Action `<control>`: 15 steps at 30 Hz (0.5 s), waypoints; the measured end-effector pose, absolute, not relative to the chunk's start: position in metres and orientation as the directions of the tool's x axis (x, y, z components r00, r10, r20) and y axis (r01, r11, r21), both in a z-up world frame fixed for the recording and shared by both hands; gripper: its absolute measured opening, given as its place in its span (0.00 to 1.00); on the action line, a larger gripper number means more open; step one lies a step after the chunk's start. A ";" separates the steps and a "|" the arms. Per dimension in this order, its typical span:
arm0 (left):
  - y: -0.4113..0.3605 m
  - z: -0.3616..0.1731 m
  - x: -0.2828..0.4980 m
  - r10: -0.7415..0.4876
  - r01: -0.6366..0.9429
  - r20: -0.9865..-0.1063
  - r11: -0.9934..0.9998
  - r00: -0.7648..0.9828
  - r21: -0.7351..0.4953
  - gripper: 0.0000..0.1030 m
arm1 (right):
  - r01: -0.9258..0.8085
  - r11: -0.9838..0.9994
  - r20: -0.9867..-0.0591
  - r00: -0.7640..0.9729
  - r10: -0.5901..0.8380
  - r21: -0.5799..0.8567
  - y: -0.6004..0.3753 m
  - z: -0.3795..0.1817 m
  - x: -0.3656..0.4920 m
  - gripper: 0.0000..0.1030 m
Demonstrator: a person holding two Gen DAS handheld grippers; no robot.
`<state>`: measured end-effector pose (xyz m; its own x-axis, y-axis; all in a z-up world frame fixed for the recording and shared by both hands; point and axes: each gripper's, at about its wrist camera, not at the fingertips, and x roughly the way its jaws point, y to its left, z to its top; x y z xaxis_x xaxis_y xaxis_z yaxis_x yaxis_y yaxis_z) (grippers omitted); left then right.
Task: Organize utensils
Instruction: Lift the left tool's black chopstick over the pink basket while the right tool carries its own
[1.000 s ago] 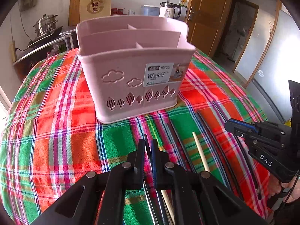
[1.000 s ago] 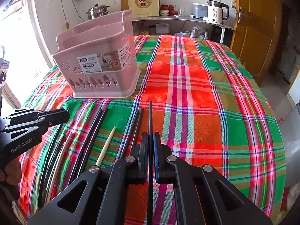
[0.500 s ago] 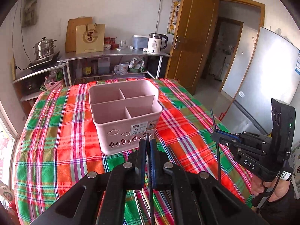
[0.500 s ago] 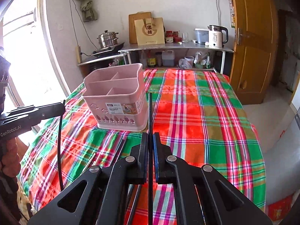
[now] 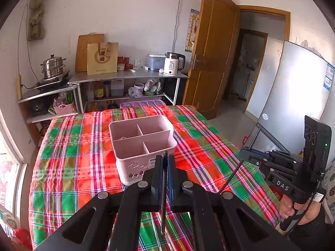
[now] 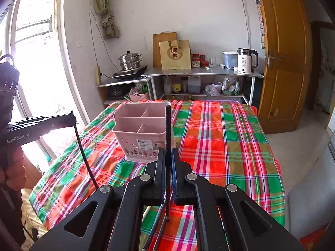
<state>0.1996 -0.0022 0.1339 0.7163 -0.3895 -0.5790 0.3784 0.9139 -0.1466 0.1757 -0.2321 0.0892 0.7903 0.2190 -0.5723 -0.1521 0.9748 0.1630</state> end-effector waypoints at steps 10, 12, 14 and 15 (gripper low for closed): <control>0.005 0.170 0.235 -0.388 0.357 -0.558 0.919 0.734 -0.168 0.03 | -0.208 0.967 -0.524 0.813 0.253 0.145 -0.213 0.127 0.201 0.05; 0.007 0.183 0.242 -0.390 0.356 -0.548 0.918 0.740 -0.173 0.03 | -0.220 0.964 -0.510 0.818 0.266 0.149 -0.210 0.135 0.209 0.05; 0.009 0.198 0.249 -0.391 0.355 -0.533 0.918 0.750 -0.174 0.03 | -0.231 0.960 -0.495 0.823 0.279 0.157 -0.207 0.144 0.218 0.05; 0.010 0.206 0.252 -0.391 0.355 -0.526 0.919 0.755 -0.173 0.03 | -0.236 0.958 -0.486 0.826 0.286 0.163 -0.205 0.148 0.223 0.05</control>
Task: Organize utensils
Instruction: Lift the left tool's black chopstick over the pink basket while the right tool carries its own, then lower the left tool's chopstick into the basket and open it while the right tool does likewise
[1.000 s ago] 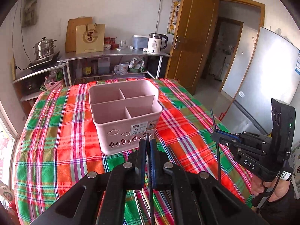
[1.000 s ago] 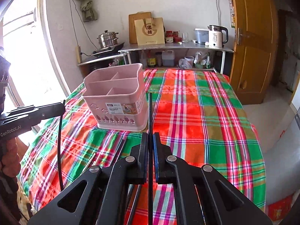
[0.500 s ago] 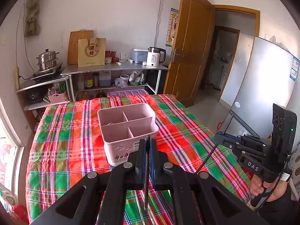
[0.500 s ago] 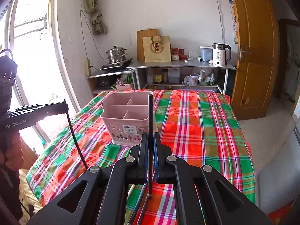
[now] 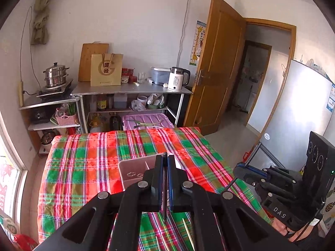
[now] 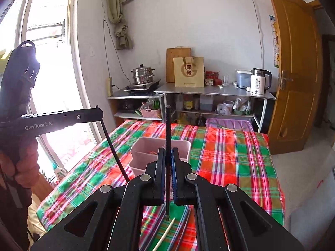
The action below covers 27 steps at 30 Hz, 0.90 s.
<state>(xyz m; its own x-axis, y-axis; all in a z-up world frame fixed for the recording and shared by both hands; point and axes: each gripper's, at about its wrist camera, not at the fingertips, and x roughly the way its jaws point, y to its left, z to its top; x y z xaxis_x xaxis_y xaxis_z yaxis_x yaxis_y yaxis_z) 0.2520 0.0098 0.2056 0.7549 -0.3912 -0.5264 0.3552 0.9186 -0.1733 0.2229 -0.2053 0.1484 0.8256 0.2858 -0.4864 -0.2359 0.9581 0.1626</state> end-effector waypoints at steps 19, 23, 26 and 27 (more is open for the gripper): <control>0.043 0.203 0.335 -0.332 0.277 -0.523 0.943 0.785 -0.183 0.03 | -0.279 0.933 -0.436 0.827 0.354 0.230 -0.167 0.147 0.308 0.05; 0.048 0.178 0.347 -0.345 0.278 -0.552 0.939 0.760 -0.203 0.03 | -0.270 0.934 -0.484 0.801 0.353 0.235 -0.162 0.123 0.320 0.05; 0.049 0.160 0.352 -0.352 0.279 -0.571 0.936 0.742 -0.213 0.04 | -0.252 0.934 -0.517 0.781 0.351 0.253 -0.163 0.106 0.327 0.05; 0.050 0.155 0.354 -0.354 0.279 -0.576 0.935 0.736 -0.218 0.04 | -0.249 0.934 -0.526 0.775 0.351 0.256 -0.163 0.102 0.329 0.05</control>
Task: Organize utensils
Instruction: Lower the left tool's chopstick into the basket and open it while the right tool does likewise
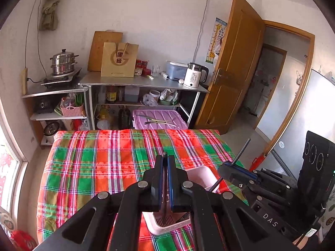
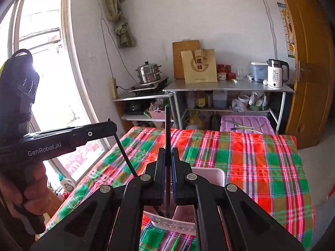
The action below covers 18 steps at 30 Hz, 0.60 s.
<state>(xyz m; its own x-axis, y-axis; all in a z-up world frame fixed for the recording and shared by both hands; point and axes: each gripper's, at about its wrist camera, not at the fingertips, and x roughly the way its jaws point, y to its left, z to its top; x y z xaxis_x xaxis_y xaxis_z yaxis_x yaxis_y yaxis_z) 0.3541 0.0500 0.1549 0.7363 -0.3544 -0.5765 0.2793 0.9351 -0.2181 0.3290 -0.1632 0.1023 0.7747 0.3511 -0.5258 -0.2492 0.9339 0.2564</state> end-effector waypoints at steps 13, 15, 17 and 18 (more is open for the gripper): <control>0.055 0.134 0.351 -0.320 0.252 -0.586 0.947 0.745 -0.197 0.09 | -0.247 0.936 -0.564 0.748 0.348 0.249 -0.168 0.088 0.327 0.13; 0.058 0.139 0.344 -0.318 0.248 -0.567 0.948 0.760 -0.199 0.14 | -0.250 0.938 -0.556 0.756 0.345 0.242 -0.169 0.093 0.322 0.16; 0.060 0.144 0.335 -0.309 0.242 -0.551 0.951 0.775 -0.194 0.16 | -0.252 0.939 -0.550 0.762 0.342 0.234 -0.171 0.097 0.315 0.17; 0.062 0.146 0.330 -0.306 0.240 -0.542 0.952 0.783 -0.191 0.17 | -0.254 0.940 -0.546 0.766 0.339 0.228 -0.172 0.098 0.311 0.17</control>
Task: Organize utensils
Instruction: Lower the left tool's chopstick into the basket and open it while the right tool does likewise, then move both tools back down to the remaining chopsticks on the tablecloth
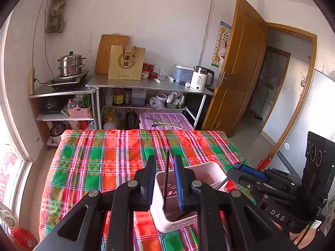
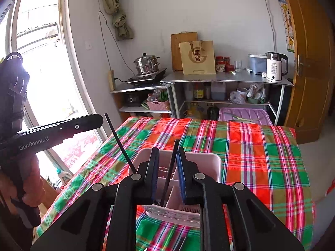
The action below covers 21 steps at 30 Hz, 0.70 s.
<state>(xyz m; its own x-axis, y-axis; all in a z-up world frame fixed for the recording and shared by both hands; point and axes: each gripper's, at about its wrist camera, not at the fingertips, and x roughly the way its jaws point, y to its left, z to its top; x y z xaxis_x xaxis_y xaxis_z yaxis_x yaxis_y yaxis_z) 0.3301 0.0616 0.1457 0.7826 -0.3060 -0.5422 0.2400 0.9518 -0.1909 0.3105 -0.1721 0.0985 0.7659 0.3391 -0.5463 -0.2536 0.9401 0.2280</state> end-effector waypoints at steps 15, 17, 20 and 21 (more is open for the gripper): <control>0.058 0.142 0.241 -0.326 0.266 -0.484 0.945 0.812 -0.189 0.17 | -0.235 0.946 -0.485 0.815 0.317 0.222 -0.197 0.118 0.236 0.26; 0.054 0.137 0.228 -0.333 0.275 -0.480 0.943 0.811 -0.188 0.17 | -0.227 0.947 -0.477 0.822 0.312 0.227 -0.202 0.117 0.224 0.26; 0.048 0.128 0.212 -0.352 0.295 -0.484 0.936 0.801 -0.192 0.17 | -0.216 0.949 -0.476 0.825 0.304 0.231 -0.209 0.111 0.207 0.26; 0.045 0.124 0.207 -0.359 0.301 -0.485 0.933 0.797 -0.196 0.17 | -0.215 0.949 -0.476 0.826 0.302 0.230 -0.211 0.109 0.201 0.26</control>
